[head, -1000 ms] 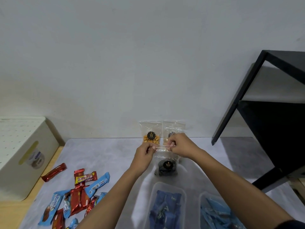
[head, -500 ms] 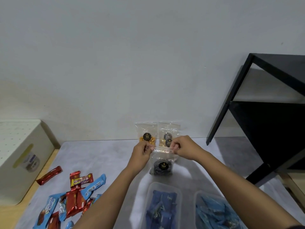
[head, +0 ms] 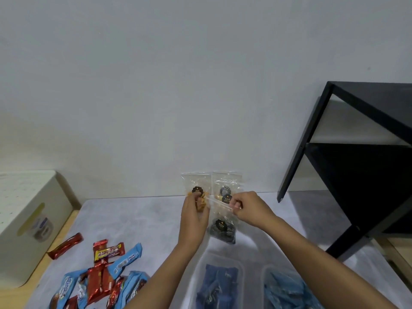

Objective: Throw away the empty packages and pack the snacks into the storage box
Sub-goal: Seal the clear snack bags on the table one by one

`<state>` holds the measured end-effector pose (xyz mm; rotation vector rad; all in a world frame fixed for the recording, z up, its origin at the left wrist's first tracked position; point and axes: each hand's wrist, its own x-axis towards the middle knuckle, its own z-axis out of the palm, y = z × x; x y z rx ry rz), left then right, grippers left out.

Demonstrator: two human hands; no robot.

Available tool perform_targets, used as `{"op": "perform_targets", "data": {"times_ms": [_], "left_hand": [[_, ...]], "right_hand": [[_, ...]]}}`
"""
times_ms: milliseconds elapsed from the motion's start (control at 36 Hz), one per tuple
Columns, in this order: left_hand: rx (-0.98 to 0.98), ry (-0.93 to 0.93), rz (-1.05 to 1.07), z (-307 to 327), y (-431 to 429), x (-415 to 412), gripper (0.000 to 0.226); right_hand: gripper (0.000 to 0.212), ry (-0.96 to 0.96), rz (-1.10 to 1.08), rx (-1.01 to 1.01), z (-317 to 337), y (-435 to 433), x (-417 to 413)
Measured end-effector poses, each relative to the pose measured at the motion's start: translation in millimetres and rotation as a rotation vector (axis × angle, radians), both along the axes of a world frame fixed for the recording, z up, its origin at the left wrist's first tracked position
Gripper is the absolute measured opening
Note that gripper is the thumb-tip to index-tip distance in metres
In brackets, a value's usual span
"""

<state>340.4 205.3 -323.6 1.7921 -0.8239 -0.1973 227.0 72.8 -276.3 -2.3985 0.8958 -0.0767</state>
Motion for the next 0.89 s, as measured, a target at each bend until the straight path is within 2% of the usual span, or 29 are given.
{"op": "perform_targets", "data": {"times_ms": [222, 472, 639, 778, 889], "left_hand": [[-0.083, 0.135, -0.051, -4.3, -3.1, -30.5, 0.030], [-0.171, 0.349, 0.102, -0.4, -18.0, -39.5, 0.020], [-0.149, 0.471, 0.217, -2.9, -23.9, -36.9, 0.024], [-0.134, 0.595, 0.272, -3.7, -25.1, -36.4, 0.010], [-0.121, 0.633, 0.273, -2.5, -24.3, -37.7, 0.008]], "right_hand": [[0.019, -0.006, 0.067, -0.002, -6.4, 1.1, -1.3], [0.011, -0.053, 0.176, -0.016, -11.6, 1.3, -7.0], [0.006, -0.053, 0.216, -0.030, -15.2, 2.6, -8.6], [0.006, -0.048, 0.230, -0.088, -15.0, 0.2, -9.0], [0.007, -0.031, 0.257, -0.116, -13.1, -1.0, -8.8]]}}
